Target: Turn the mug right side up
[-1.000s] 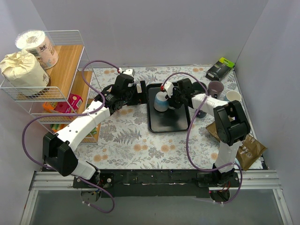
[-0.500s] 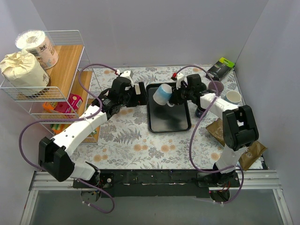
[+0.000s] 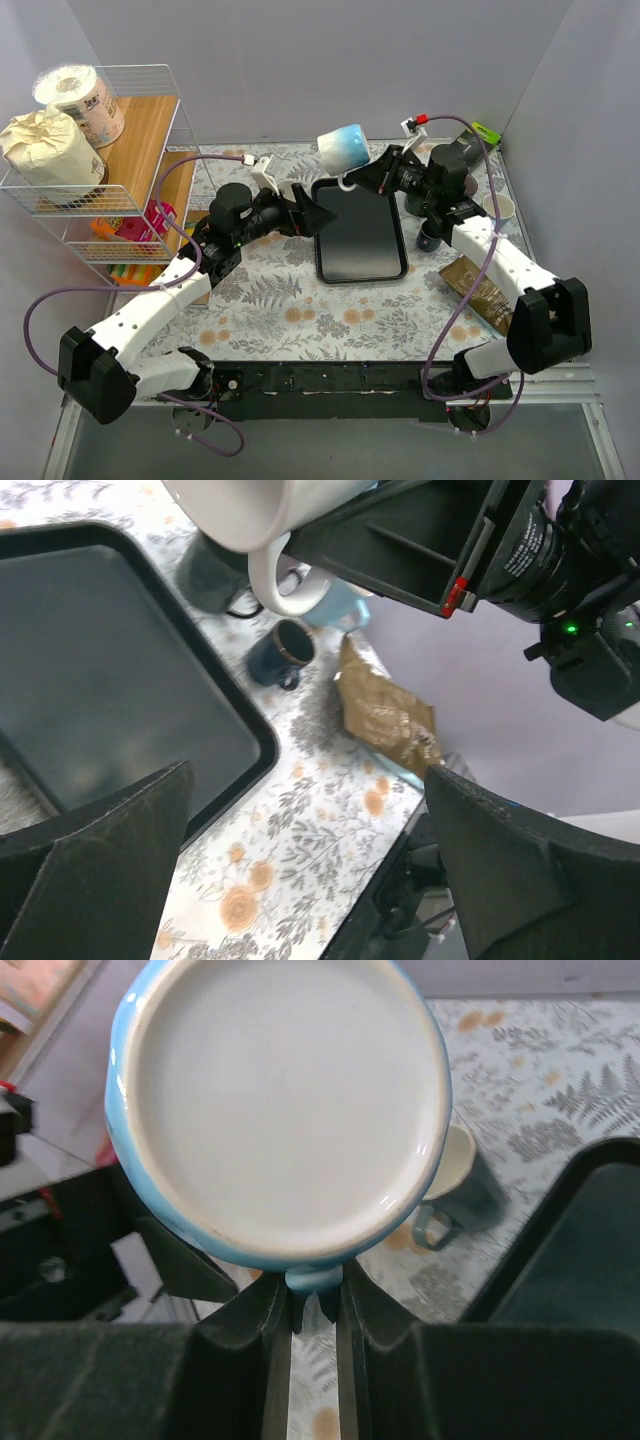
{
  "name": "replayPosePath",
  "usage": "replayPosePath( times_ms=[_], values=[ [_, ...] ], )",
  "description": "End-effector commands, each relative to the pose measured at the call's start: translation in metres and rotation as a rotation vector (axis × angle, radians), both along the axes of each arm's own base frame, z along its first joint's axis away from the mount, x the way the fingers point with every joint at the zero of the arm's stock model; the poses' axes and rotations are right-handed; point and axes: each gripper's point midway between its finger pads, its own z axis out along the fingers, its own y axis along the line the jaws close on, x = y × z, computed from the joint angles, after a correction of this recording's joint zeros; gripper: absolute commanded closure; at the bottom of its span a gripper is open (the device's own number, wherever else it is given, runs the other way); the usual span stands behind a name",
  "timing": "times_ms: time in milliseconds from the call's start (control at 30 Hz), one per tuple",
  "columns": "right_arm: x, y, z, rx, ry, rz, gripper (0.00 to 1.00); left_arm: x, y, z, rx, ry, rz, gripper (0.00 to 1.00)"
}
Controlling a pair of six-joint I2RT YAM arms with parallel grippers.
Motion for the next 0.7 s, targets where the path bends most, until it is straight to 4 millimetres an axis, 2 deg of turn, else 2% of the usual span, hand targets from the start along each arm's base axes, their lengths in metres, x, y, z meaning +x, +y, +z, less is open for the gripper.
replayPosePath(
  times_ms=[0, 67, 200, 233, 433, 667],
  values=[
    [-0.029, -0.001, 0.111, 0.287, -0.099, 0.022, 0.99, -0.014, -0.016, 0.055, -0.183, -0.147, -0.103, 0.02],
    [-0.039, -0.004, 0.126, 0.336, -0.096, 0.033, 0.99, -0.018, -0.020, 0.065, -0.224, -0.171, -0.135, 0.02],
    [-0.054, -0.007, 0.140, 0.424, -0.028, 0.048, 0.99, -0.023, -0.031, 0.089, -0.313, -0.224, -0.212, 0.03],
    [-0.058, -0.009, 0.145, 0.437, -0.031, 0.050, 0.99, -0.023, -0.034, 0.089, -0.322, -0.221, -0.231, 0.03],
    [-0.074, -0.013, 0.154, 0.497, -0.021, 0.066, 0.99, -0.018, -0.043, 0.101, -0.370, -0.225, -0.255, 0.04],
    [-0.083, -0.015, 0.150, 0.503, -0.024, 0.074, 0.99, -0.010, -0.047, 0.113, -0.418, -0.225, -0.243, 0.10]
  ],
)
